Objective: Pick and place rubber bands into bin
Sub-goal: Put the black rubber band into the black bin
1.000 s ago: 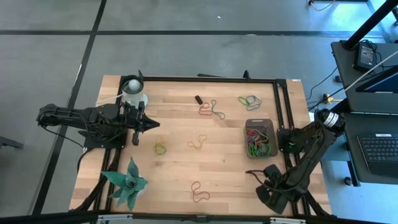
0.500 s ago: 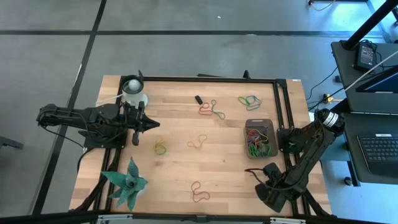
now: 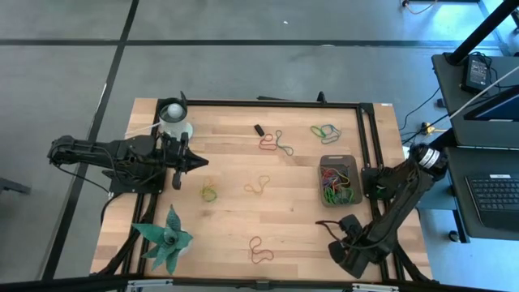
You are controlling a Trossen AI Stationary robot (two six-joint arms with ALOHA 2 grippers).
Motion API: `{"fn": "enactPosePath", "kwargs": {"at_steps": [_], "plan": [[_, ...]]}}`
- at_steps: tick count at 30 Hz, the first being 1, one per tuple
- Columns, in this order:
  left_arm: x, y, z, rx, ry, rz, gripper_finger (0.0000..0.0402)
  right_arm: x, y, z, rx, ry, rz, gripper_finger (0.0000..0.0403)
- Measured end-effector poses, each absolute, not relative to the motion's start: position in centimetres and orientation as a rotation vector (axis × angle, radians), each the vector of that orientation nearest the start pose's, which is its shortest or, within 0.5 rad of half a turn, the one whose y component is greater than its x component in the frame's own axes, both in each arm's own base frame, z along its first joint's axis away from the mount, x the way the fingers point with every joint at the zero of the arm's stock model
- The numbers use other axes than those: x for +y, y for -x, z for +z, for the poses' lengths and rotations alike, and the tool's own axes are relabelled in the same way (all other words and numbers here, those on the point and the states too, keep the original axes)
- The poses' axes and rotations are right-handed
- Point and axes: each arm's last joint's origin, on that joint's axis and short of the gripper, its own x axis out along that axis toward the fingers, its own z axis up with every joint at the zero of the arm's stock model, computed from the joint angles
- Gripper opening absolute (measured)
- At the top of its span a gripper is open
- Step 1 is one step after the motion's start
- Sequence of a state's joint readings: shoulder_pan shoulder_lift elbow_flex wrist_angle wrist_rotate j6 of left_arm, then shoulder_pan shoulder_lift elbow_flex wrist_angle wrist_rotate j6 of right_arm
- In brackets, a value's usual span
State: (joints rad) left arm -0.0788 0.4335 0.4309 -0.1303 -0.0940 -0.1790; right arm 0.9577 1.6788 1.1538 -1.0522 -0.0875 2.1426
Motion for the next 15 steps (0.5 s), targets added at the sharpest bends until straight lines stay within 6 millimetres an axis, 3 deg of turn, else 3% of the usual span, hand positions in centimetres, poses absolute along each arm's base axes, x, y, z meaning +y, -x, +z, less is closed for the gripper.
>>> {"fn": "enactPosePath", "kwargs": {"at_steps": [7,15], "plan": [[-0.7,-12.1,26.1,0.131,0.202,0.029,0.0004,24.6,-17.1,17.4,1.456,-0.884,-0.991,0.0069],[-0.7,-12.1,26.1,0.131,0.203,0.029,0.0004,24.9,-17.2,16.5,1.491,-0.862,-1.025,0.0062]]}}
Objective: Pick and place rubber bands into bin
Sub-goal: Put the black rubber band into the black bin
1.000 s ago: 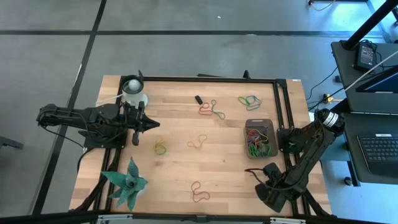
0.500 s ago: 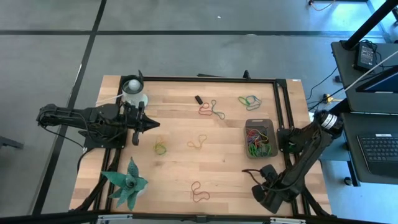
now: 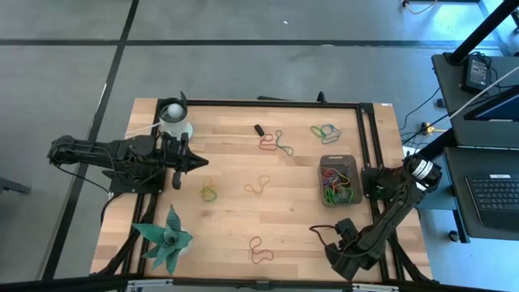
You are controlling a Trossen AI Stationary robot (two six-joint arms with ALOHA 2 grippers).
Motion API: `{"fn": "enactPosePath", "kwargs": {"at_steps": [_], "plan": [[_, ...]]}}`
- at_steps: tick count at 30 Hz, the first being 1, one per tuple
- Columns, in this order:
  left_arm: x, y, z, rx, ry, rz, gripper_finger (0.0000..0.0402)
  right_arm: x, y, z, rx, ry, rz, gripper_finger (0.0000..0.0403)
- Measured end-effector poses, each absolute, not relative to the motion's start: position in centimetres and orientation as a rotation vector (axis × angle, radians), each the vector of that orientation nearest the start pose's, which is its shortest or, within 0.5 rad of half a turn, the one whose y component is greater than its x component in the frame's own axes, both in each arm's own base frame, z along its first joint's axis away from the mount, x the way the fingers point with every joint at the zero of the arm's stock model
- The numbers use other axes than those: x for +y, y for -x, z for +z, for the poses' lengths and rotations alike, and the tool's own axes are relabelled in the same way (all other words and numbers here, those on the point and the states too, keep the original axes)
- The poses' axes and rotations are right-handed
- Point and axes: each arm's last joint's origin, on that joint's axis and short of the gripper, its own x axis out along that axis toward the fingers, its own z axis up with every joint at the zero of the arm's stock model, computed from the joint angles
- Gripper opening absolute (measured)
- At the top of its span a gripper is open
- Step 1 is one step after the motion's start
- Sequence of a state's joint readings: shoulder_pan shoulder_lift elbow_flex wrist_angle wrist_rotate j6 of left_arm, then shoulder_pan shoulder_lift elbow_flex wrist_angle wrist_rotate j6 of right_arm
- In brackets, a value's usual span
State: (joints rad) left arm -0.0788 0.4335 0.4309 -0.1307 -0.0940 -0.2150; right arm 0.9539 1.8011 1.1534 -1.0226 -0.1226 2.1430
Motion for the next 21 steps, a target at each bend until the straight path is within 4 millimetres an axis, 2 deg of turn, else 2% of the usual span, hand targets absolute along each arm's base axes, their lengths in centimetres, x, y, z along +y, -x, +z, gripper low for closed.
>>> {"fn": "enactPosePath", "kwargs": {"at_steps": [5,9,17,21], "plan": [[-0.7,-12.1,26.1,0.131,0.204,0.029,0.0004,24.9,-17.2,16.5,1.494,-0.862,-1.017,0.0008],[-0.7,-12.1,26.1,0.131,0.203,0.030,0.0004,25.2,-17.4,17.3,1.496,-0.861,-1.012,0.0005],[-0.7,-12.1,26.1,0.131,0.203,0.030,0.0004,25.2,-17.6,21.5,1.450,-0.748,-1.076,0.0002],[-0.7,-12.1,26.1,0.131,0.203,0.030,0.0004,25.1,-17.6,21.4,1.444,-0.763,-1.094,0.0007]]}}
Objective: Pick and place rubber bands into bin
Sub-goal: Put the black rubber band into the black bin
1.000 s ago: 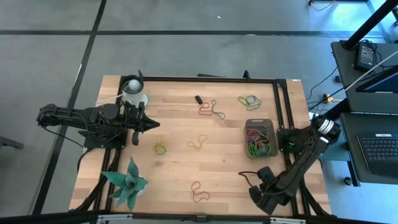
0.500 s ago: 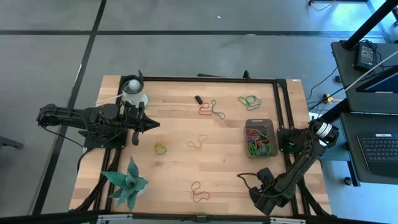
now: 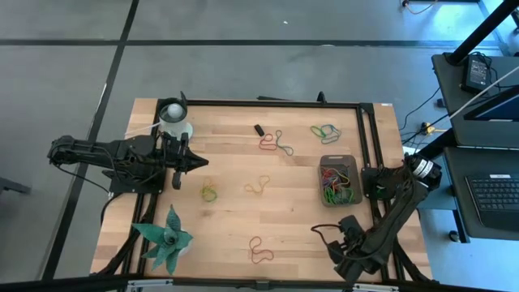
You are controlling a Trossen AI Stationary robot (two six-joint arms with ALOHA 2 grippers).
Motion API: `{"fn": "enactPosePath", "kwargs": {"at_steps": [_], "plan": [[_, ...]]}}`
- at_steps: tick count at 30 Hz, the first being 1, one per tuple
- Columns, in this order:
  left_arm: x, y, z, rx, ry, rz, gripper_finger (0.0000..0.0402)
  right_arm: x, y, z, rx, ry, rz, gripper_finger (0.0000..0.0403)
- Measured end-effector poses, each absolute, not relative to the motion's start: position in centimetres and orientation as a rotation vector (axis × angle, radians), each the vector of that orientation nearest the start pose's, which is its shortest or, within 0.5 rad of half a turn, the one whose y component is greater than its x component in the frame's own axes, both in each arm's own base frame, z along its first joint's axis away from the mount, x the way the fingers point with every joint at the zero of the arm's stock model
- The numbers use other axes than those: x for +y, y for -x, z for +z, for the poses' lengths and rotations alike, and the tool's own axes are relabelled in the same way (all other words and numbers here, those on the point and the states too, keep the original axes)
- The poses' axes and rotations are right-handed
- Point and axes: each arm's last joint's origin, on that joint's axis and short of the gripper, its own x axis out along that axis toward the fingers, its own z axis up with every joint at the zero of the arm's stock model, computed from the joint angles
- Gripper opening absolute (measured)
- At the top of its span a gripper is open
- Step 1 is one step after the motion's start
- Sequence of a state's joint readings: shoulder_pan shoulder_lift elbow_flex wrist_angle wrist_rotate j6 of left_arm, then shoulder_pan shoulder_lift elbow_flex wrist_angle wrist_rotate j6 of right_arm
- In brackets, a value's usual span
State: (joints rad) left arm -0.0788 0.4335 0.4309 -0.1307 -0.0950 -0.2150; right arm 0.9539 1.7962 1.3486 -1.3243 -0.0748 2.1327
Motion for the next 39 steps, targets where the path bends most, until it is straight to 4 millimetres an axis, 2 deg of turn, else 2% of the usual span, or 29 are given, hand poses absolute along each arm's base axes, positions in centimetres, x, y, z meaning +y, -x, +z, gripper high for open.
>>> {"fn": "enactPosePath", "kwargs": {"at_steps": [8,13,17,23,32,39], "plan": [[-0.7,-12.1,26.1,0.130,0.206,0.031,0.0004,24.7,-17.8,17.4,1.460,-0.867,-1.044,0.0052],[-0.7,-12.1,26.1,0.131,0.229,0.026,0.0004,24.1,-17.6,15.6,1.515,-0.904,-1.041,0.0086],[-0.7,-12.1,26.1,0.131,0.241,0.025,0.0004,23.9,-17.2,14.5,1.562,-0.940,-1.047,0.0095],[-0.7,-12.1,26.1,0.131,0.260,0.026,0.0004,24.0,-17.3,14.6,1.564,-0.944,-1.043,0.0079],[-0.7,-12.1,26.1,0.130,0.256,0.033,0.0004,24.8,-18.0,16.8,1.516,-0.917,-1.006,0.0008],[-0.7,-12.1,26.1,0.130,0.256,0.034,0.0004,25.0,-18.3,18.0,1.486,-0.888,-1.007,0.0007]]}}
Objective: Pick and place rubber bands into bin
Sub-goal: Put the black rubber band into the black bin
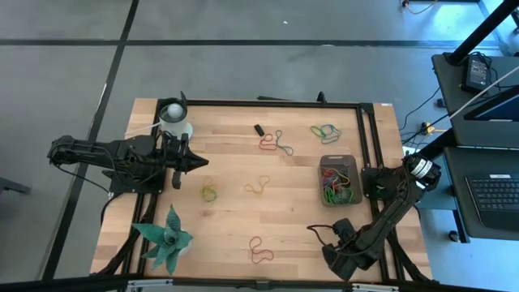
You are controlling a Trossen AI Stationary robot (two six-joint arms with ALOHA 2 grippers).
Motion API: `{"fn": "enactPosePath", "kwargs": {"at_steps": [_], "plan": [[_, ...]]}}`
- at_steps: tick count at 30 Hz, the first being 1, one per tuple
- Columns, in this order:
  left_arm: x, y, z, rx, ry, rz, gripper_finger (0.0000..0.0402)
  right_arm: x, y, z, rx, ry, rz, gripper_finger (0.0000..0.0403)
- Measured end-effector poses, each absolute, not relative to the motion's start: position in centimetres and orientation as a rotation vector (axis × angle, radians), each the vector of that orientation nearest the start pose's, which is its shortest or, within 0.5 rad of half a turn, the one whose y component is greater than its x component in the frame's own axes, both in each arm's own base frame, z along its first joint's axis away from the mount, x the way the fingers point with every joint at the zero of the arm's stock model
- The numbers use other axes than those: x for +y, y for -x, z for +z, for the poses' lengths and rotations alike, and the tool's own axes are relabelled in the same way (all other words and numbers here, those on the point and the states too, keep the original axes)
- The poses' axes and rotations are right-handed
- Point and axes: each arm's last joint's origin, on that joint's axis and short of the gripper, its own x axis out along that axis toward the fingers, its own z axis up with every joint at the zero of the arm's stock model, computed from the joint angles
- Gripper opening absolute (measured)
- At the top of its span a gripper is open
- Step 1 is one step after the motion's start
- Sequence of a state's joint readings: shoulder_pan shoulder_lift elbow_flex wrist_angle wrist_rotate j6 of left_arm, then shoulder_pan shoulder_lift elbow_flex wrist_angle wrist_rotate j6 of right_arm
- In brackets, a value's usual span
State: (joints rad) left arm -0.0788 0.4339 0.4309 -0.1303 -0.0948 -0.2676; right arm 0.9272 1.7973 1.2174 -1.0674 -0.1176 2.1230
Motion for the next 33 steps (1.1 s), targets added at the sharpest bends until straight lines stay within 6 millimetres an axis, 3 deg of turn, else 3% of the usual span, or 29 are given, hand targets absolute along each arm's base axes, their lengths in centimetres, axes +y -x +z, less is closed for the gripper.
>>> {"fn": "enactPosePath", "kwargs": {"at_steps": [11,17,22,27,30,33], "plan": [[-0.7,-12.1,26.1,0.130,0.286,0.036,0.0004,24.5,-19.4,18.3,1.285,-0.872,-0.979,0.0002],[-0.7,-12.1,26.1,0.129,0.289,0.039,0.0004,22.9,-20.6,20.8,1.075,-0.753,-1.045,0.0001],[-0.5,-12.1,26.1,0.118,0.285,0.107,0.0004,19.5,-20.7,25.1,0.943,-0.700,-1.031,0.0001],[-0.4,-12.1,26.1,0.114,0.282,0.135,0.0004,14.7,-18.8,28.7,0.895,-0.716,-1.032,0.0000],[-0.4,-12.1,26.1,0.114,0.283,0.135,0.0004,11.7,-17.3,29.7,0.944,-0.754,-1.021,0.0000],[-0.4,-12.1,26.1,0.114,0.283,0.133,0.0004,9.1,-15.8,29.3,1.078,-0.806,-1.018,0.0000]]}}
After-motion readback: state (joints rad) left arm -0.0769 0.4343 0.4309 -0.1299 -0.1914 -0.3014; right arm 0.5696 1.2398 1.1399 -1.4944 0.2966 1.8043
